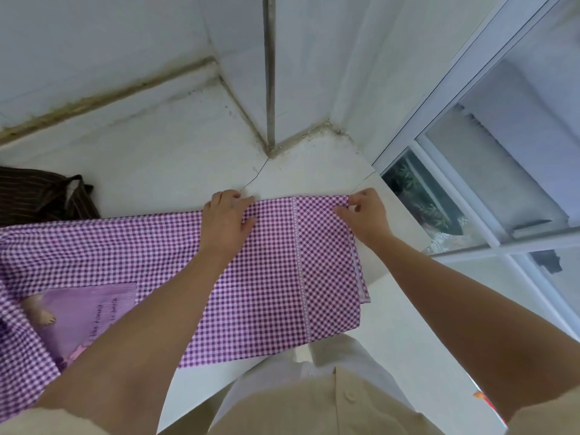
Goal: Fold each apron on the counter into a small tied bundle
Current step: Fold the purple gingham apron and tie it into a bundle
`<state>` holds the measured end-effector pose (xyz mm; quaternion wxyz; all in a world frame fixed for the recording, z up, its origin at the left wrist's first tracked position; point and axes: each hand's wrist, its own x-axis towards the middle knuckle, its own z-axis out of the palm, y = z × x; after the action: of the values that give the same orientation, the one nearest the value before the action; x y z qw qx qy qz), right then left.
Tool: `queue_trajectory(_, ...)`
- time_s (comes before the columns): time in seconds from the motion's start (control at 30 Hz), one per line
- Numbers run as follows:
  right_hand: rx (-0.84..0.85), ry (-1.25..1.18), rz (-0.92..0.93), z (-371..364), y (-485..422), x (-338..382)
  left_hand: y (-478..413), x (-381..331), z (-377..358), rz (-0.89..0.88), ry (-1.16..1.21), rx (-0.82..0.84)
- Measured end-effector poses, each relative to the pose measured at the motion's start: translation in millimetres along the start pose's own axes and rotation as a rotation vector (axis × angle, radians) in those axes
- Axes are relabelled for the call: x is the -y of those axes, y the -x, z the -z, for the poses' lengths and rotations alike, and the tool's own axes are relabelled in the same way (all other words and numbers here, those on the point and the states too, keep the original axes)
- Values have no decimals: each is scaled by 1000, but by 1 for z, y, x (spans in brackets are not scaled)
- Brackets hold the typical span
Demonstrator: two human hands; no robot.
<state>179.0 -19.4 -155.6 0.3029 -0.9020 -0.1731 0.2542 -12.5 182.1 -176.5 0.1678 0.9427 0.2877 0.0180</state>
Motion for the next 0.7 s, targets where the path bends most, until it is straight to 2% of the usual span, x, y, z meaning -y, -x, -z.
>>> queue_trajectory(0.1, -41, -123, 95, 6, 5, -1, -5, -9, -1, -115, 92, 40)
queue_trajectory(0.27, 48, -283, 116, 19, 17, 8, -15, -31, 0, -226, 151, 127)
queue_trajectory(0.37, 105, -348, 100, 24, 21, 10, -16, -37, 3, -229, 200, 89)
queue_trajectory(0.57, 72, -437, 92, 28, 34, 17, -13, -44, 14, -155, 334, 104)
queue_trajectory(0.7, 301, -537, -32, 31, 48, 14, -11, -51, 23, -134, 446, 137)
